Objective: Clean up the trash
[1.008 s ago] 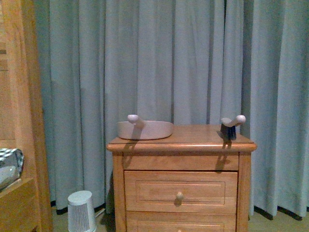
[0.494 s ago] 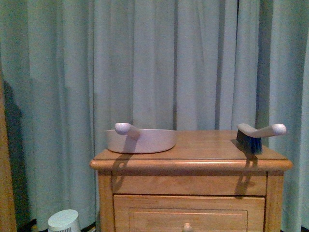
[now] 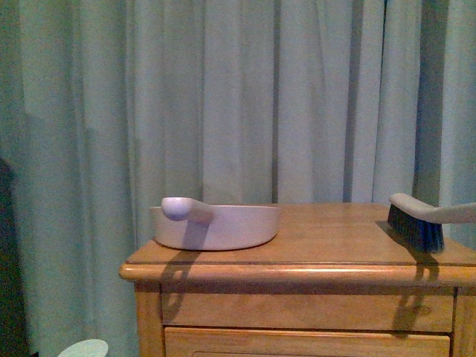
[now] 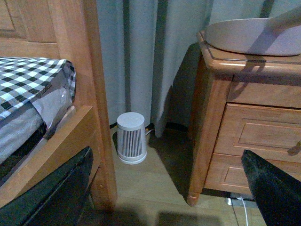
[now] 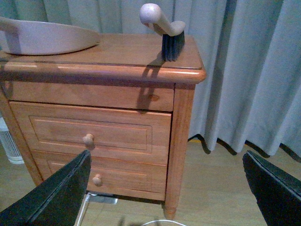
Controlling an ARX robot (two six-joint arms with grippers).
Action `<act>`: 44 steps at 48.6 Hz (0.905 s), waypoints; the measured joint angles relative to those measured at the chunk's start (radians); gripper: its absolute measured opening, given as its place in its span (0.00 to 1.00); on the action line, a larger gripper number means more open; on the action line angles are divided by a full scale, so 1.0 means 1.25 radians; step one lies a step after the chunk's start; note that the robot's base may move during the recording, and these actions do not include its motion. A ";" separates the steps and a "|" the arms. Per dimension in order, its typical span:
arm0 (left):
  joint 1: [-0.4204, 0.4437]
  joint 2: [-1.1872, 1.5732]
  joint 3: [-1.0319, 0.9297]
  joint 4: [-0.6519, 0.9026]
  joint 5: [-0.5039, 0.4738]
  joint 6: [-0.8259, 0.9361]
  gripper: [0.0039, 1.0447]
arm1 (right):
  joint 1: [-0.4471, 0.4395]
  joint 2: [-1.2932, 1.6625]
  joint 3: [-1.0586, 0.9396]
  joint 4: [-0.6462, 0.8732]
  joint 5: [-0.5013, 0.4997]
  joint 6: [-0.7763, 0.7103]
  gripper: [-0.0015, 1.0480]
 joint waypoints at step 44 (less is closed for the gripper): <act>0.000 0.000 0.000 0.000 0.000 0.000 0.93 | 0.000 0.000 0.000 0.000 0.000 0.000 0.93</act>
